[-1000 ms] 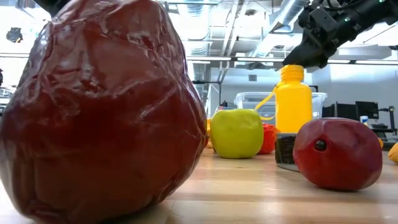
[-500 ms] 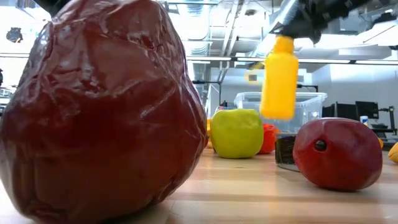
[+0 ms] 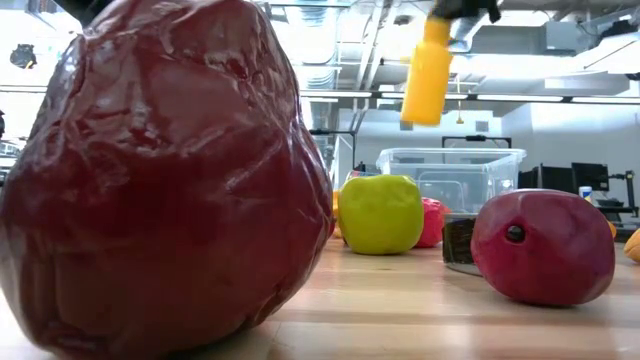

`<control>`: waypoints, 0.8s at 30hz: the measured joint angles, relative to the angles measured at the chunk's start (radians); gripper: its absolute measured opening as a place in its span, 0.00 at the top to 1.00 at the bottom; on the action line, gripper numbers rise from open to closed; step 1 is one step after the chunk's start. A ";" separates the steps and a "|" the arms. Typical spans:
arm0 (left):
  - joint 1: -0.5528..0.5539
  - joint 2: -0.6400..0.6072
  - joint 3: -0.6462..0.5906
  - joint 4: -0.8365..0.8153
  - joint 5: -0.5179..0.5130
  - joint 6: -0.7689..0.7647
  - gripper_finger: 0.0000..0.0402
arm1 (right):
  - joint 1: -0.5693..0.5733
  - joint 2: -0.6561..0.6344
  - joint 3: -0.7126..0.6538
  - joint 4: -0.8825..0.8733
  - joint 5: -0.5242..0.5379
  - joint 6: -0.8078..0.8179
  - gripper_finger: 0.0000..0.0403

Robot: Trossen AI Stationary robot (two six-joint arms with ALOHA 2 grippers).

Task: Pick & Place Food Item
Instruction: Put the yellow tumbler into the top transparent bin

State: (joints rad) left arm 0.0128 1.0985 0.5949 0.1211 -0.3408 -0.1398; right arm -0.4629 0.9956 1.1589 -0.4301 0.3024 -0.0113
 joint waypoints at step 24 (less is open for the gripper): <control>0.000 0.000 0.000 0.000 -0.005 -0.029 0.35 | -0.338 0.088 -0.305 0.400 -0.286 0.084 0.89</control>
State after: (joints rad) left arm 0.0128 1.0985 0.5949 0.1207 -0.3460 -0.1692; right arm -0.8006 1.0833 0.8540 -0.0305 0.0169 0.0724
